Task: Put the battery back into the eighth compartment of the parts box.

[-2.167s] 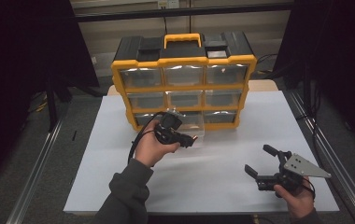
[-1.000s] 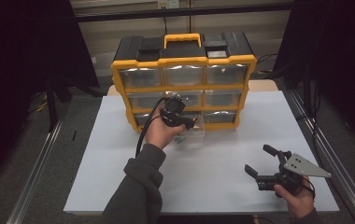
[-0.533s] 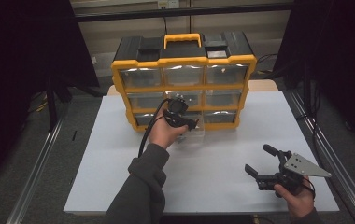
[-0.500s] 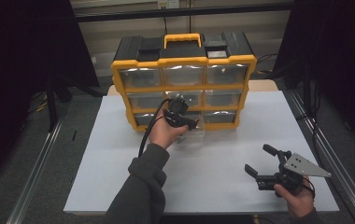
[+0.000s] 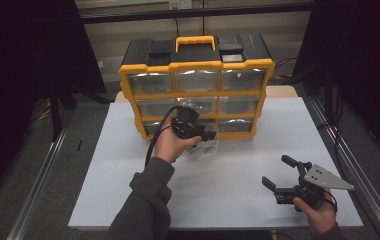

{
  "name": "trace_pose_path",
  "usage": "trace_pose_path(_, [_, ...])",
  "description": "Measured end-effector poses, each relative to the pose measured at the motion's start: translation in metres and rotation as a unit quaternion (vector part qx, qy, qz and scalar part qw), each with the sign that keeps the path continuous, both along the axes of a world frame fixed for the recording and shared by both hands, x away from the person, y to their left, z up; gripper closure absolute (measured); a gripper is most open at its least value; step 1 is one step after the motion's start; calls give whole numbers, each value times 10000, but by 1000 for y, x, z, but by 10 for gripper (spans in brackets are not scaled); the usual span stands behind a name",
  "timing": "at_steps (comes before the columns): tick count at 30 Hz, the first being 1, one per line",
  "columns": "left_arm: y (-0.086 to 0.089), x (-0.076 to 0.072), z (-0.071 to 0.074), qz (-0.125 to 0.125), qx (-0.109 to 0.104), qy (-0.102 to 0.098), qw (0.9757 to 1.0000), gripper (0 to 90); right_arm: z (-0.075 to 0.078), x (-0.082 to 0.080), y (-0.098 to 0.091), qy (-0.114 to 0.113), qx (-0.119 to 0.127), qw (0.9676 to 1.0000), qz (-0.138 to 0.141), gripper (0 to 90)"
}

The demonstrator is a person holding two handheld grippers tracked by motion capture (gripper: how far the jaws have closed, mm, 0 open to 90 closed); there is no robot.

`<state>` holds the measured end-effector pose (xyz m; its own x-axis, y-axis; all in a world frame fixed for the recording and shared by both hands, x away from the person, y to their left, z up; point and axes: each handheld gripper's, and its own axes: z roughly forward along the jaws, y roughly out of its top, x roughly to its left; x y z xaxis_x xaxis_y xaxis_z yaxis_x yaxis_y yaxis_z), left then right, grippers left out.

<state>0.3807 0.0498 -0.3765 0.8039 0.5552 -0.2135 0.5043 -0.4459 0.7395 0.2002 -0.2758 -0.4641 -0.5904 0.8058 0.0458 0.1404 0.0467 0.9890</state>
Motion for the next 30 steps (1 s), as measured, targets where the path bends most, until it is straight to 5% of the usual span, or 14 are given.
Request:
trace_pose_path(9, [30,-23,4,-138,-388,-344,9986,300,1,0,2,-4,-74,10000,15,20])
trace_pose_path(23, [86,-48,-23,93,-811,-569,9950,236,0,0,3,17,-104,9999,-18,20])
trace_pose_path(30, [114,-58,-33,217,-998,-855,9911,171,0,1,4,15,-150,9999,14,20])
